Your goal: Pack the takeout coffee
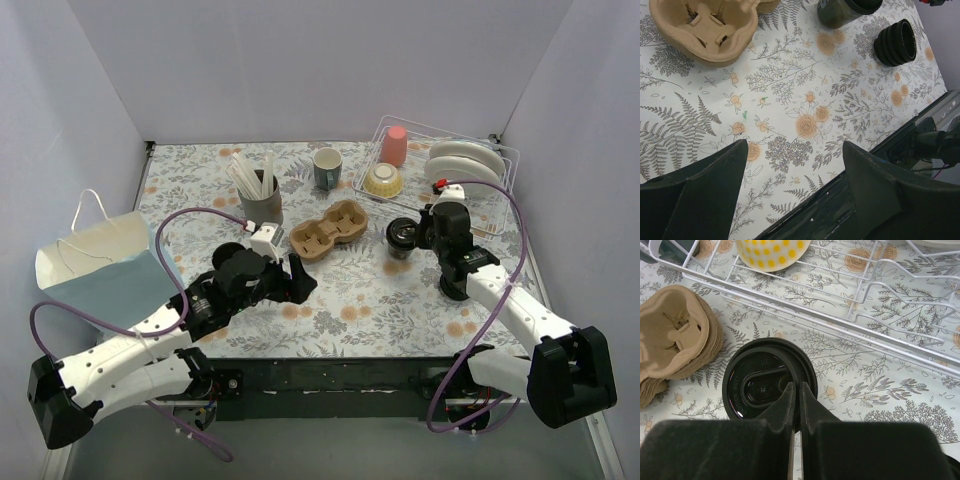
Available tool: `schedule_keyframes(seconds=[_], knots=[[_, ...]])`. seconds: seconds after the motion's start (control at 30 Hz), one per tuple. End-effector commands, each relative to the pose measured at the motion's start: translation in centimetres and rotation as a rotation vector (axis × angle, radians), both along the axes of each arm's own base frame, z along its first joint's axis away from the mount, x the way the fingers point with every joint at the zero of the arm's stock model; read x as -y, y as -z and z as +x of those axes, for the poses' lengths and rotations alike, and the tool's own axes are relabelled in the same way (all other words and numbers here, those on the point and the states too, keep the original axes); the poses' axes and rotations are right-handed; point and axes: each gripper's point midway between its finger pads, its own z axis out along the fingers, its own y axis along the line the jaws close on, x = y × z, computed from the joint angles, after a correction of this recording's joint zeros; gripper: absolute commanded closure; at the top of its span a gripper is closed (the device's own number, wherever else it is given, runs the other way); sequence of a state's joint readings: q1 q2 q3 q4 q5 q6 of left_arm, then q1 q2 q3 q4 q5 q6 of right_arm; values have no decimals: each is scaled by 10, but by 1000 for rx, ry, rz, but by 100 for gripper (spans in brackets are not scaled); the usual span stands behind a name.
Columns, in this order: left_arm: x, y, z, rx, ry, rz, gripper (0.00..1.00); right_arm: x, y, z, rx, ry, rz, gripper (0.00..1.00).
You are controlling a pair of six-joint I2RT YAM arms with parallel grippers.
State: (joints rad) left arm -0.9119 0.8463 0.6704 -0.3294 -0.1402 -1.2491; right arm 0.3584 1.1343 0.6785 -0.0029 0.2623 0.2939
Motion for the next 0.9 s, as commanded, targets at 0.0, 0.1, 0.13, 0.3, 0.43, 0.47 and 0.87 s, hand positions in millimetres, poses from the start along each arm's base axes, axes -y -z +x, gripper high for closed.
schedule_keyframes(seconds=[0.0,0.1,0.13,0.3,0.43,0.47,0.87], knots=[[4,-19,4,27,1,-25,23,2,-11,10,54,43,47,99],[3,-21,6,35,-10,-20,23,5,-11,10,62,57,40,94],[3,-22,7,36,-13,-21,23,6,-11,10,63,60,37,92],[4,-22,9,38,-16,-9,23,12,-8,11,51,82,21,89],[3,-23,11,41,-25,-3,23,16,-7,10,50,96,19,84],[3,-24,11,43,-27,-3,23,18,-6,10,50,100,19,84],[-5,-29,13,56,-55,6,23,25,-6,10,52,119,27,73]])
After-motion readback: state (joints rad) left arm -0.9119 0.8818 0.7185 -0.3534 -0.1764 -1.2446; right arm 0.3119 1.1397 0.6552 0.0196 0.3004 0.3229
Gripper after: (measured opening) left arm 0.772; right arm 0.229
